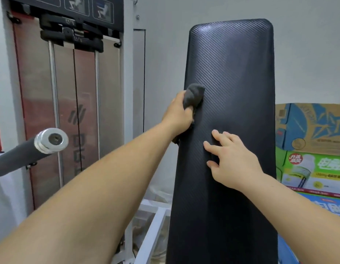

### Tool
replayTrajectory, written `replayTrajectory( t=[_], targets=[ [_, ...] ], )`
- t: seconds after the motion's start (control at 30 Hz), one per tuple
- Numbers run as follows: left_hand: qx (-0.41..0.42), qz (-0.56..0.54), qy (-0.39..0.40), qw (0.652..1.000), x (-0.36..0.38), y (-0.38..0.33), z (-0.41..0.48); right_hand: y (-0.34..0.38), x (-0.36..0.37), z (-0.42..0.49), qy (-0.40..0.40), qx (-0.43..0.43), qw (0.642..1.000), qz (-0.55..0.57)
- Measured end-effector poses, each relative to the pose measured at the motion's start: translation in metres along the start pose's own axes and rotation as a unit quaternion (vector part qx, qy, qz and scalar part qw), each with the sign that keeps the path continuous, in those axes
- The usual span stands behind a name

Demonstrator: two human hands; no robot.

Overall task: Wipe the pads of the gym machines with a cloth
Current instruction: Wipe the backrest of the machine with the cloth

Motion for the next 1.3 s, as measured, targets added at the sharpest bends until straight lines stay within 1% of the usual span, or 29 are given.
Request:
replayTrajectory(
  t=[0.1, 0.17, 0.23, 0.3, 0.37, 0.4, 0.43, 0.53, 0.6, 0.67, 0.73, 0.77, 0.8, 0.87, 0.9, 0.93, 0.97, 1.03, 1.07, 1.1, 1.13, 1.17, 1.2, 1.23, 1.27, 1.3],
  targets=[
    [0.0, -0.001, -0.008, 1.0, 0.012, 0.012, -0.022, -0.002, 0.0, 0.002, 0.013, 0.0, 1.0, 0.0],
    [0.002, 0.012, -0.006, 1.0, 0.025, 0.035, -0.068, -0.001, 0.001, 0.005, 0.001, 0.002, 1.0, -0.004],
    [-0.017, 0.029, 0.012, 0.999, 0.037, 0.063, -0.129, 0.0, 0.004, 0.005, -0.024, 0.0, 1.0, -0.004],
    [-0.061, 0.045, 0.043, 0.996, 0.049, 0.093, -0.201, 0.008, 0.006, -0.01, -0.09, -0.02, 0.996, 0.016],
    [-0.105, 0.081, 0.078, 0.988, 0.059, 0.117, -0.27, 0.024, 0.017, -0.041, -0.172, -0.061, 0.981, 0.072],
    [-0.119, 0.104, 0.087, 0.984, 0.061, 0.126, -0.295, 0.037, 0.025, -0.061, -0.197, -0.083, 0.972, 0.099],
    [-0.131, 0.131, 0.093, 0.978, 0.063, 0.131, -0.315, 0.05, 0.036, -0.079, -0.182, -0.094, 0.971, 0.126],
    [-0.158, 0.233, 0.128, 0.951, 0.071, 0.14, -0.358, 0.072, 0.074, -0.119, -0.046, -0.066, 0.976, 0.202],
    [-0.177, 0.254, 0.152, 0.939, 0.072, 0.14, -0.38, 0.068, 0.088, -0.142, 0.008, -0.038, 0.972, 0.23],
    [-0.212, 0.218, 0.158, 0.94, 0.066, 0.14, -0.394, 0.054, 0.096, -0.162, 0.052, 0.0, 0.963, 0.265],
    [-0.263, 0.144, 0.147, 0.943, 0.054, 0.132, -0.391, 0.036, 0.103, -0.178, 0.096, 0.057, 0.939, 0.324],
    [-0.278, 0.1, 0.126, 0.947, 0.048, 0.122, -0.383, 0.028, 0.104, -0.184, 0.12, 0.097, 0.916, 0.371],
    [-0.282, 0.053, 0.096, 0.953, 0.041, 0.109, -0.373, 0.023, 0.105, -0.19, 0.145, 0.139, 0.88, 0.431],
    [-0.263, -0.044, 0.033, 0.963, 0.036, 0.072, -0.347, 0.018, 0.106, -0.199, 0.182, 0.212, 0.79, 0.545],
    [-0.24, -0.076, 0.008, 0.968, 0.036, 0.054, -0.333, 0.017, 0.104, -0.201, 0.179, 0.23, 0.764, 0.576],
    [-0.205, -0.096, -0.014, 0.974, 0.034, 0.036, -0.315, 0.013, 0.1, -0.201, 0.156, 0.24, 0.755, 0.591],
    [-0.155, -0.099, -0.035, 0.982, 0.031, 0.017, -0.292, 0.004, 0.093, -0.198, 0.119, 0.246, 0.759, 0.59],
    [-0.041, -0.051, -0.059, 0.996, 0.026, -0.017, -0.235, -0.017, 0.073, -0.184, 0.039, 0.261, 0.77, 0.58],
    [0.019, -0.001, -0.065, 0.998, 0.026, -0.031, -0.204, -0.027, 0.061, -0.175, 0.006, 0.264, 0.775, 0.574],
    [0.073, 0.074, -0.061, 0.993, 0.032, -0.043, -0.172, -0.037, 0.049, -0.165, -0.018, 0.264, 0.78, 0.568],
    [0.109, 0.171, -0.046, 0.978, 0.043, -0.053, -0.145, -0.046, 0.036, -0.156, -0.035, 0.263, 0.785, 0.56],
    [0.114, 0.262, -0.022, 0.958, 0.057, -0.053, -0.125, -0.053, 0.028, -0.149, -0.045, 0.262, 0.789, 0.553],
    [0.099, 0.326, 0.002, 0.94, 0.072, -0.049, -0.112, -0.058, 0.024, -0.145, -0.051, 0.262, 0.792, 0.549],
    [0.081, 0.358, 0.015, 0.93, 0.085, -0.044, -0.108, -0.062, 0.024, -0.143, -0.051, 0.264, 0.793, 0.547],
    [0.068, 0.369, 0.013, 0.927, 0.096, -0.04, -0.113, -0.066, 0.025, -0.146, -0.049, 0.275, 0.787, 0.55],
    [0.077, 0.365, 0.007, 0.928, 0.107, -0.041, -0.125, -0.07, 0.03, -0.151, -0.046, 0.29, 0.776, 0.558]
  ],
)
Point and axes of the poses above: each hand's wrist, its own z-axis towards the middle knuckle, its own x-axis out of the palm, y = z × x, the point moved 7 cm from there along z, towards the middle knuckle, and after that the axes turned 1 degree about -x, right-handed, at the moved point
